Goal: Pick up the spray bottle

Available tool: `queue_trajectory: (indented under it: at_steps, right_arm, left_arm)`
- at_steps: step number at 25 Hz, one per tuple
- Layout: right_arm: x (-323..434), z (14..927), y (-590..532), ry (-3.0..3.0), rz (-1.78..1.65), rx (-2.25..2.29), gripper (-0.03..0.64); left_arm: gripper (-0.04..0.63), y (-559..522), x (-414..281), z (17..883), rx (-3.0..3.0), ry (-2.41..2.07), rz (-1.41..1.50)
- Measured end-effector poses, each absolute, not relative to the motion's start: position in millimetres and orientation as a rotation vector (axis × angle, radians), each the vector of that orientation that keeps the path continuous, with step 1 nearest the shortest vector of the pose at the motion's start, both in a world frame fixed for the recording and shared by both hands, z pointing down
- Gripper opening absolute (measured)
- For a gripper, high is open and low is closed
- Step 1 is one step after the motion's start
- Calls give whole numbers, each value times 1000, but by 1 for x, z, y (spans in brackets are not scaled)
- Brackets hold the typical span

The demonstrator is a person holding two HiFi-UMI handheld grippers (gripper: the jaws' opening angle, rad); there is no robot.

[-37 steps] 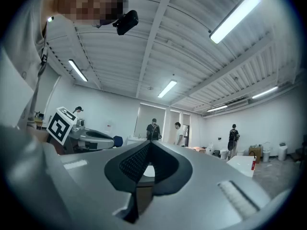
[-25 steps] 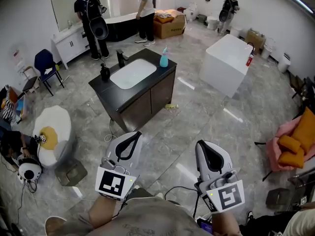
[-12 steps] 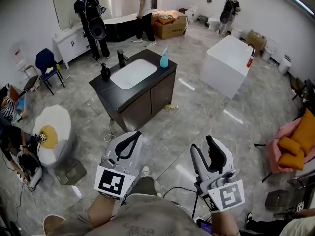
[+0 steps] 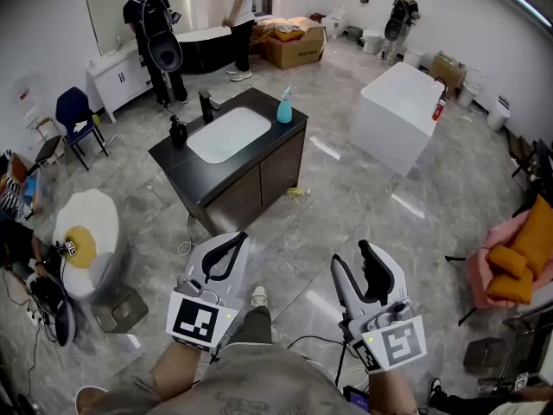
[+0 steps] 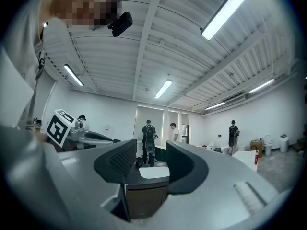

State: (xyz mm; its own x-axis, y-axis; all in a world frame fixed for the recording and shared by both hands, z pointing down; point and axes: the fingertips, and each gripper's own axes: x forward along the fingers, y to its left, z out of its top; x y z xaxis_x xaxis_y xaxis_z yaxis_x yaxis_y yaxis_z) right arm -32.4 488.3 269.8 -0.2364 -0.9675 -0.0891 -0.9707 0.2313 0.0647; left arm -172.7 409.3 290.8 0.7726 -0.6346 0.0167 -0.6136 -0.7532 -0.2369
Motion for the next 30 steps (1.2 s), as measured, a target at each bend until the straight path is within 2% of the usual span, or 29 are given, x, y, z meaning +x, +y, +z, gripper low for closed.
queue_trajectory:
  at_steps: [30]
  right_arm:
    - [28, 295, 121, 2475, 15, -2045, 215]
  left_arm:
    - [0, 45, -106, 321, -2842, 899, -251]
